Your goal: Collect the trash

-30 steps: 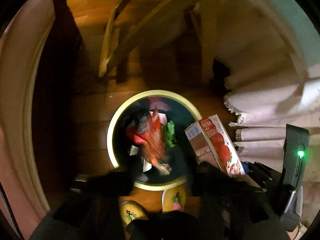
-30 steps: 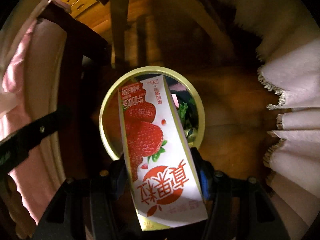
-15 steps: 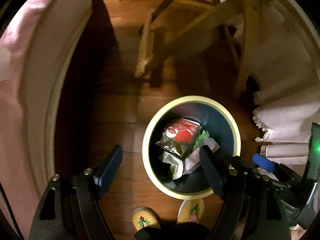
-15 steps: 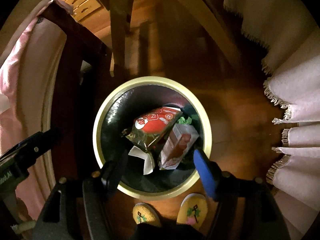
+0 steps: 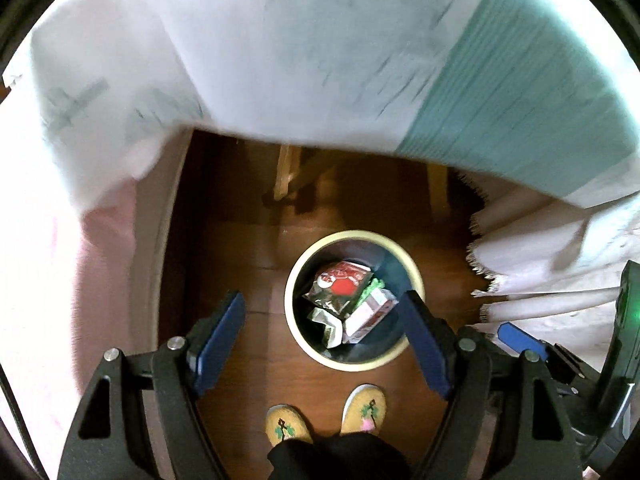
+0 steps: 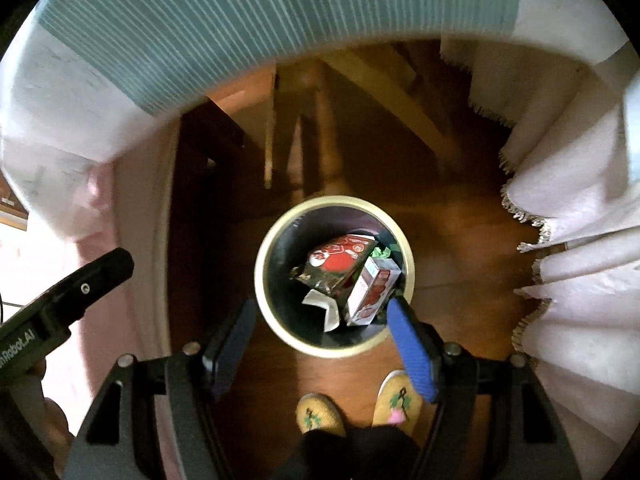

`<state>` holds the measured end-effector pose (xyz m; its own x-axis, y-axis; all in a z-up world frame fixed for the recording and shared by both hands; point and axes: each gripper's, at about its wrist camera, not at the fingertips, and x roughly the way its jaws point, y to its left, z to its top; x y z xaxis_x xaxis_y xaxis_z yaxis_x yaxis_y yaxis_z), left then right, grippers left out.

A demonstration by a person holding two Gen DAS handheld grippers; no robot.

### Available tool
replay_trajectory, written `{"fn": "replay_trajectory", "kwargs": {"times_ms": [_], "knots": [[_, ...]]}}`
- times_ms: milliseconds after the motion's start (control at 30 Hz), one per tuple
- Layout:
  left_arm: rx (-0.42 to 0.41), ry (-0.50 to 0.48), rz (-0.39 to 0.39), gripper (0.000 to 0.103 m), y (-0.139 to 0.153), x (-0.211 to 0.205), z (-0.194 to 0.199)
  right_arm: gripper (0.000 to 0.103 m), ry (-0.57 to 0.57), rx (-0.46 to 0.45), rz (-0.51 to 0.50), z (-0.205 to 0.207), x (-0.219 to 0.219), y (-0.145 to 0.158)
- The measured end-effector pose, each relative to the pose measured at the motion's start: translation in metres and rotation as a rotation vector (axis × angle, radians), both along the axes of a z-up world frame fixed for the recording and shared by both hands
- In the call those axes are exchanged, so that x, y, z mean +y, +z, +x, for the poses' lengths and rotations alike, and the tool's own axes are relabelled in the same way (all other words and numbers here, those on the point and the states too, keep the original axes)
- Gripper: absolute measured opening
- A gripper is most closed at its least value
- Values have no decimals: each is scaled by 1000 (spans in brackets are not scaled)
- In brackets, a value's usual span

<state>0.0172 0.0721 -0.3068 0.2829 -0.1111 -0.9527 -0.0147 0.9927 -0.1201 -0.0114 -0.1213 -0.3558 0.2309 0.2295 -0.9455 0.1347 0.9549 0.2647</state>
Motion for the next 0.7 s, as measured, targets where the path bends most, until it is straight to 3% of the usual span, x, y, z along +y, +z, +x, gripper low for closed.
{"fn": "replay_trajectory", "kwargs": {"times_ms": [333,567,700], "knots": [[-62,-44,9,78,119,-3,-10,69,0,-40,-34,-15,-11,128],[-154,-72,55,78,203,-4,-22,69,34,-135,-74,-23,-9,228],[-223,-87,128,78,249,-9,-27,69,49,-191,-70,-26,-8,273]]}}
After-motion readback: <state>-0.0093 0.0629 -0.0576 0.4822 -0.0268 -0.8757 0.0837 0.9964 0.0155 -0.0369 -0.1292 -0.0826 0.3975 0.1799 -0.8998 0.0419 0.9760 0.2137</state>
